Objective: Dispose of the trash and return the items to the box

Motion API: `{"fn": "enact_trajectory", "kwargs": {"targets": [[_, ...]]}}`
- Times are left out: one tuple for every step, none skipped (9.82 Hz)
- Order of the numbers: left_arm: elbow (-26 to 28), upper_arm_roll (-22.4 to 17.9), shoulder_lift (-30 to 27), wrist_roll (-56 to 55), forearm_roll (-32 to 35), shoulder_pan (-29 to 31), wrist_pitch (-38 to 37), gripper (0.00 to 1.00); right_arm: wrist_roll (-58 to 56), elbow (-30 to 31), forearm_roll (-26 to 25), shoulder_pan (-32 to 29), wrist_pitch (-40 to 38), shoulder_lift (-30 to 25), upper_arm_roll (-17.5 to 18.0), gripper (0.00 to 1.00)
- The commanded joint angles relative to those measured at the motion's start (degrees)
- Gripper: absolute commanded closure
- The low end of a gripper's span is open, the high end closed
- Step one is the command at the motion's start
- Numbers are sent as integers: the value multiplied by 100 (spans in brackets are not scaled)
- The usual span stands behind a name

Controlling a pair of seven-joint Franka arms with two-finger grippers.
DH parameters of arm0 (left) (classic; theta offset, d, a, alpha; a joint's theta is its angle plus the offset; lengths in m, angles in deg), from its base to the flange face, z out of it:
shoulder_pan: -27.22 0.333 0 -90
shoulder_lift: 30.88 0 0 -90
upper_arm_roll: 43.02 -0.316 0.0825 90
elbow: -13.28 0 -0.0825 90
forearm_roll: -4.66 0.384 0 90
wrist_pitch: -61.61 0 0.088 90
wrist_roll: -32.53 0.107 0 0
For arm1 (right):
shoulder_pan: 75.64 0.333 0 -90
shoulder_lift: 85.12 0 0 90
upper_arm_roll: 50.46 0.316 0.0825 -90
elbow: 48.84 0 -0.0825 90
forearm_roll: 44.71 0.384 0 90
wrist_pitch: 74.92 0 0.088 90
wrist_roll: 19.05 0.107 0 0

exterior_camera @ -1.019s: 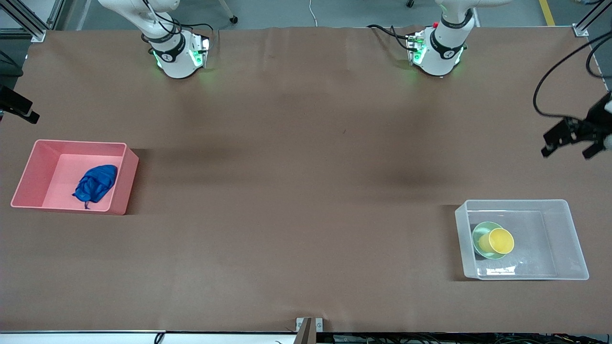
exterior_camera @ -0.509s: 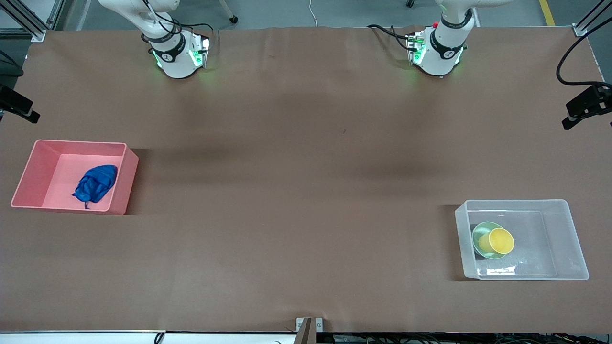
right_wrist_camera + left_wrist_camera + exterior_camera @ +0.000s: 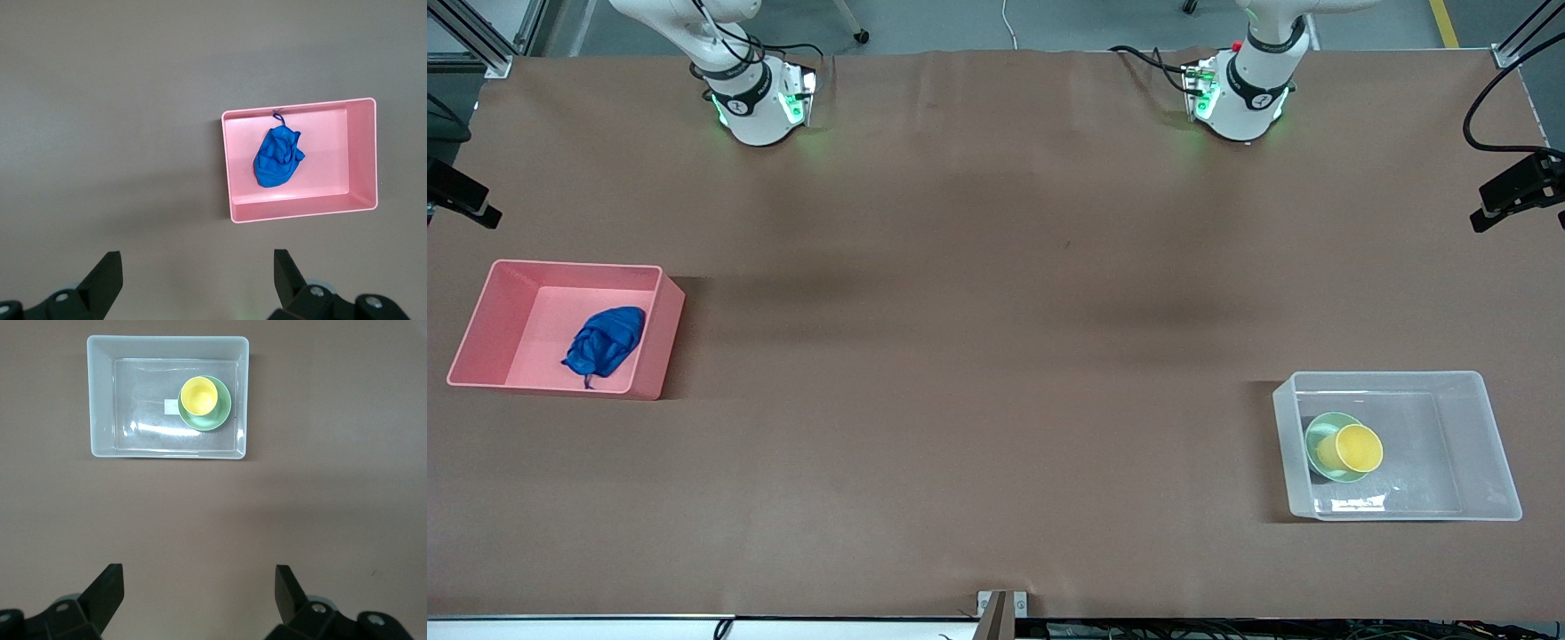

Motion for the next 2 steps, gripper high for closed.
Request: {"fn": "enact_trajectory", "kwargs": {"targets": [[266,37,-75,-86,151,-14,22,0,6,-36,3,-43,-47,-3,24,0],[318,37,-83,-94,151,-23,22,0,6,-27,3,-43,-47,-3,24,0]]}}
